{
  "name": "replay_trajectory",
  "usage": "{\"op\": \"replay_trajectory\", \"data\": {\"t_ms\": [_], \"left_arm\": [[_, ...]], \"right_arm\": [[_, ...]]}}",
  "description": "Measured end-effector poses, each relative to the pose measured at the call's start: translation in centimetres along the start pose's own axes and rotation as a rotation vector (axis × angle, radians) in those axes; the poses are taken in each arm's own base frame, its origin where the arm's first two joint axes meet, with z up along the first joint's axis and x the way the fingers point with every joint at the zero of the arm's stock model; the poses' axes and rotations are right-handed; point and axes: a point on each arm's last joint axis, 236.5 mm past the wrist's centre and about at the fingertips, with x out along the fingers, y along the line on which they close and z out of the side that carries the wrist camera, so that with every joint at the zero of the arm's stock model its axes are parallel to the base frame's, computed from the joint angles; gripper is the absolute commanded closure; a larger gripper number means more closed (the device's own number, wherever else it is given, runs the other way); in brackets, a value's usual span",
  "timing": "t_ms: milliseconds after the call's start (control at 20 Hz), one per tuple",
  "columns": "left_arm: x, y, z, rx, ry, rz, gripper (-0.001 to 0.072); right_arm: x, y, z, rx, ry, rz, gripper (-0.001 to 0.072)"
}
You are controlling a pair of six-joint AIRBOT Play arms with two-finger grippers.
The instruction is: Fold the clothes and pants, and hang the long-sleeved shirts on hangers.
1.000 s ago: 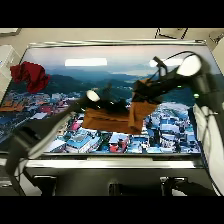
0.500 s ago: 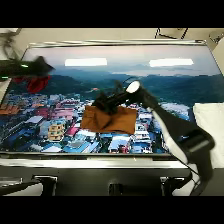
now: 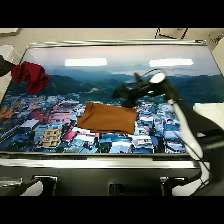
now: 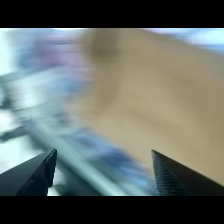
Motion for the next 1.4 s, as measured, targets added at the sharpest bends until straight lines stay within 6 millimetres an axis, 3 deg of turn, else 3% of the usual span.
{"op": "replay_trajectory", "data": {"t_ms": [100, 200, 250, 350, 550, 600, 750, 800, 900, 1050, 1200, 1300, 1400], "left_arm": [[-0.3, 0.2, 0.0, 0.005, 0.0, 0.009, 0.0682], [-0.4, 0.3, -0.1, 0.006, 0.002, 0.011, 0.0683], [-0.4, 0.3, -0.1, 0.005, 0.003, 0.01, 0.0683], [-0.5, 0.3, -0.3, 0.005, 0.01, 0.01, 0.0683], [-0.4, 0.0, -0.7, 0.007, 0.026, 0.002, 0.0683], [-0.4, -0.2, -0.8, 0.008, 0.031, -0.002, 0.0683], [-0.2, -1.1, -1.1, 0.015, 0.04, -0.02, 0.0683], [-0.1, -1.4, -1.1, 0.017, 0.042, -0.026, 0.0683], [0.1, -2.2, -1.4, 0.026, 0.049, -0.04, 0.0683], [0.2, -2.9, -1.6, 0.033, 0.056, -0.053, 0.0683], [0.3, -3.2, -1.7, 0.023, 0.059, -0.059, 0.0683], [0.3, -3.3, -1.7, 0.022, 0.06, -0.061, 0.0683], [0.3, -3.4, -1.7, 0.016, 0.062, -0.064, 0.0682]], "right_arm": [[-3.4, -6.7, -0.8, 0.038, 0.007, -0.208, 0.0042], [-4.5, -11.5, -2.5, 0.115, 0.03, -0.304, 0.0046], [-4.1, -13.0, -3.5, 0.145, 0.051, -0.307, 0.0063], [-2.5, -14.1, -4.5, 0.164, 0.062, -0.249, 0.0101], [0.8, -14.1, -4.8, 0.204, 0.056, -0.091, 0.011], [1.4, -13.6, -4.8, 0.21, 0.06, -0.043, 0.0143], [2.7, -12.9, -4.3, 0.229, 0.058, 0.046, 0.0287], [2.9, -12.8, -4.1, 0.234, 0.052, 0.062, 0.038], [3.1, -12.2, -4.2, 0.227, 0.059, 0.101, 0.0659], [2.8, -10.8, -4.8, 0.171, 0.095, 0.165, 0.0662], [0.0, -9.1, -3.3, 0.101, 0.055, 0.225, 0.0663], [-4.2, -8.1, -1.0, 0.064, -0.026, 0.246, 0.0663], [-9.6, -8.3, 1.3, 0.054, -0.128, 0.214, 0.0663]]}}
